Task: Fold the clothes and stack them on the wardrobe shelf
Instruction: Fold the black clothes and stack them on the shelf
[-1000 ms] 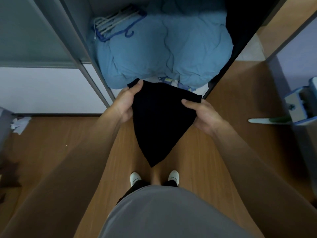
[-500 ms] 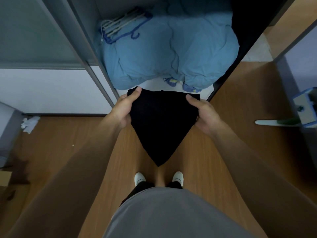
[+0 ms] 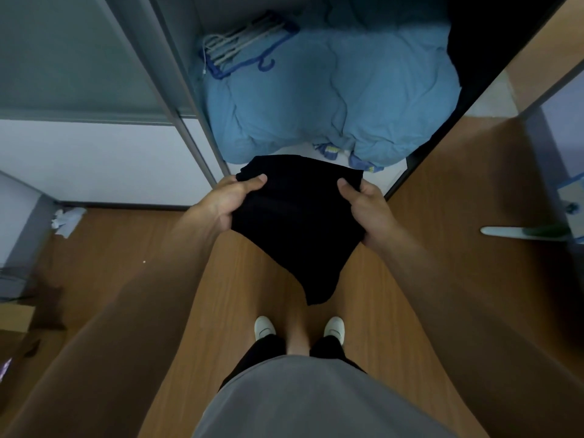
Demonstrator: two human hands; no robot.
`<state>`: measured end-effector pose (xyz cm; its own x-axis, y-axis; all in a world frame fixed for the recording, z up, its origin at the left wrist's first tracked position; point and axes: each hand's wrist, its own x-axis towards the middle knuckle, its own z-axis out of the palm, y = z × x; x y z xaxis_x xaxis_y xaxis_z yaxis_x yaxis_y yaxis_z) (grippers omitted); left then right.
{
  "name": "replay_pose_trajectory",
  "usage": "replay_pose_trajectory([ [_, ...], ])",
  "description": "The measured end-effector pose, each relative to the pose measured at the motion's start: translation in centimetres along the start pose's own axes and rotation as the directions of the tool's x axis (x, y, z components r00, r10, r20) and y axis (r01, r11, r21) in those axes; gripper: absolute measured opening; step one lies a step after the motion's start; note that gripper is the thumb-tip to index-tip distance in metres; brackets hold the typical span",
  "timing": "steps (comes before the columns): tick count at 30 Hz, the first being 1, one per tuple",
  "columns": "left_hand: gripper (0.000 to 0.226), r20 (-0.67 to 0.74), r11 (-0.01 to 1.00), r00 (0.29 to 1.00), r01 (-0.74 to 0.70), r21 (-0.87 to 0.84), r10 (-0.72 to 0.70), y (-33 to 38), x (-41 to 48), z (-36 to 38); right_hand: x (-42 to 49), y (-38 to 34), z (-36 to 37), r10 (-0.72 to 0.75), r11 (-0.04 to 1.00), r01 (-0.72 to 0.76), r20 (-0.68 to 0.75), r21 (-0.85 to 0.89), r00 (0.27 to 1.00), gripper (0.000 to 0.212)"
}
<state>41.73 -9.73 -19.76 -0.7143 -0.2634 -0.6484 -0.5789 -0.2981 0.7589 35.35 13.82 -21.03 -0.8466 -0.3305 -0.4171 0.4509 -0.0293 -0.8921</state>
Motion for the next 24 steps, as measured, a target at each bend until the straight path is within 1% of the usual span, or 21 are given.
replay_pose_trajectory([
  [1,0.051,-0.004,1.0,1.0,0.011,0.004,-0.011,0.1,0.0,-0.3,0.0,-0.2,0.4,-0.001,1.0,0.001,0.0,0.013,1.0,0.018],
  [4,0.04,0.036,0.999,0.999,0.034,-0.032,-0.033,0.3,-0.1,-1.4,-0.1,-0.9,1.6,0.004,1.0,-0.004,-0.014,0.028,1.0,0.019],
  [6,0.036,0.052,0.998,0.999,0.011,-0.064,-0.008,0.5,0.0,-2.1,0.1,-1.6,2.3,0.025,0.999,-0.024,-0.045,0.041,0.999,0.022],
  [8,0.036,0.028,0.996,0.999,-0.029,-0.081,0.031,1.0,0.4,-2.9,0.5,-2.5,2.9,0.076,0.994,-0.069,-0.076,0.089,0.994,0.025],
  [10,0.034,0.014,0.993,0.998,-0.052,-0.11,0.054,1.7,0.9,-3.7,1.0,-3.3,3.3,0.161,0.974,-0.143,-0.092,0.176,0.983,0.025],
  [12,0.028,0.039,0.983,0.996,-0.071,-0.168,0.079,2.5,1.1,-4.3,1.3,-3.7,4.0,0.23,0.946,-0.202,-0.088,0.252,0.969,0.021],
  [13,0.025,0.052,0.976,0.994,-0.085,-0.201,0.097,2.9,1.2,-4.4,1.5,-3.7,4.4,0.241,0.943,-0.213,-0.085,0.256,0.967,0.02],
  [14,0.022,0.058,0.966,0.991,-0.103,-0.239,0.12,3.3,1.2,-4.6,1.7,-3.7,4.8,0.24,0.949,-0.215,-0.084,0.232,0.967,0.02],
  [16,0.021,0.047,0.944,0.985,-0.143,-0.298,0.164,4.2,1.3,-5.0,2.2,-3.7,5.7,0.213,0.972,-0.201,-0.086,0.122,0.973,0.017],
  [18,0.023,0.052,0.941,0.986,-0.134,-0.312,0.158,5.0,1.4,-5.6,2.6,-3.8,6.6,0.169,0.985,-0.165,-0.095,0.052,0.981,0.009],
  [19,0.025,0.078,0.949,0.988,-0.104,-0.297,0.133,5.3,1.5,-6.0,2.7,-3.9,7.0,0.146,0.988,-0.14,-0.091,0.07,0.985,0.007],
  [22,0.033,0.178,0.981,0.983,0.001,-0.192,0.034,6.2,1.7,-7.3,2.8,-4.5,8.2,0.083,0.97,-0.073,-0.034,0.234,0.996,0.009],
  [24,0.03,0.174,0.992,0.985,0.039,-0.12,-0.017,6.6,2.0,-7.8,2.9,-4.8,8.8,0.079,0.958,-0.07,-0.023,0.277,0.997,0.011],
])
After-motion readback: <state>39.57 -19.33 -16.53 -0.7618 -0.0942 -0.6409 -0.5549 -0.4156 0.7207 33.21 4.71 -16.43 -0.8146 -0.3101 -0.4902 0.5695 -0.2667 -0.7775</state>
